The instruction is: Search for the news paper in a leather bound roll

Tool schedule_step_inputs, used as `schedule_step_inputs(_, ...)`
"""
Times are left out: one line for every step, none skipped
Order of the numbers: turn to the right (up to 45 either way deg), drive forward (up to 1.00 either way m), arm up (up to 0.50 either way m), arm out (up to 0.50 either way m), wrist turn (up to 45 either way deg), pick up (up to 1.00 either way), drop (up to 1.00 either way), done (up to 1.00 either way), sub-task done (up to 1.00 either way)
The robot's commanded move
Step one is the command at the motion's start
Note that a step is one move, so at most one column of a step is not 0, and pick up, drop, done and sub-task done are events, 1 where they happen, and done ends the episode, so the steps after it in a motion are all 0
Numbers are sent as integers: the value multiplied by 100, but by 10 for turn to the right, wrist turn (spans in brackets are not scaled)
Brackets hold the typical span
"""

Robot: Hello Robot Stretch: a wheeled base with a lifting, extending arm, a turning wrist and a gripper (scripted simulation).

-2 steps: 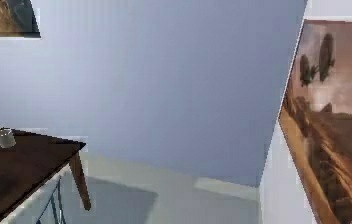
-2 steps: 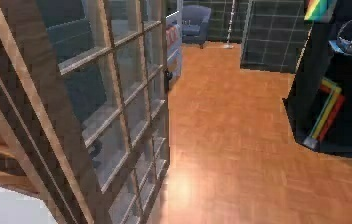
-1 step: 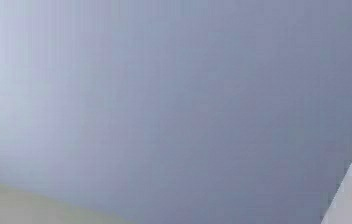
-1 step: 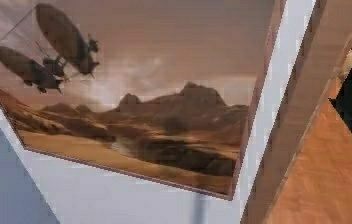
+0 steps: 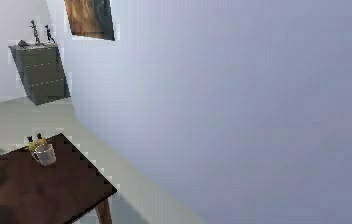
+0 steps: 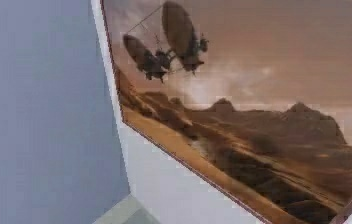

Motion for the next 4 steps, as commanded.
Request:
schedule_step_inputs(0,80,0,0,0,0,0,0,0)
schedule_step_inputs(-420,0,0,0,0,0,0,0,0)
schedule_step_inputs(0,100,0,0,0,0,0,0,0)
schedule_step_inputs(-30,0,0,0,0,0,0,0,0)
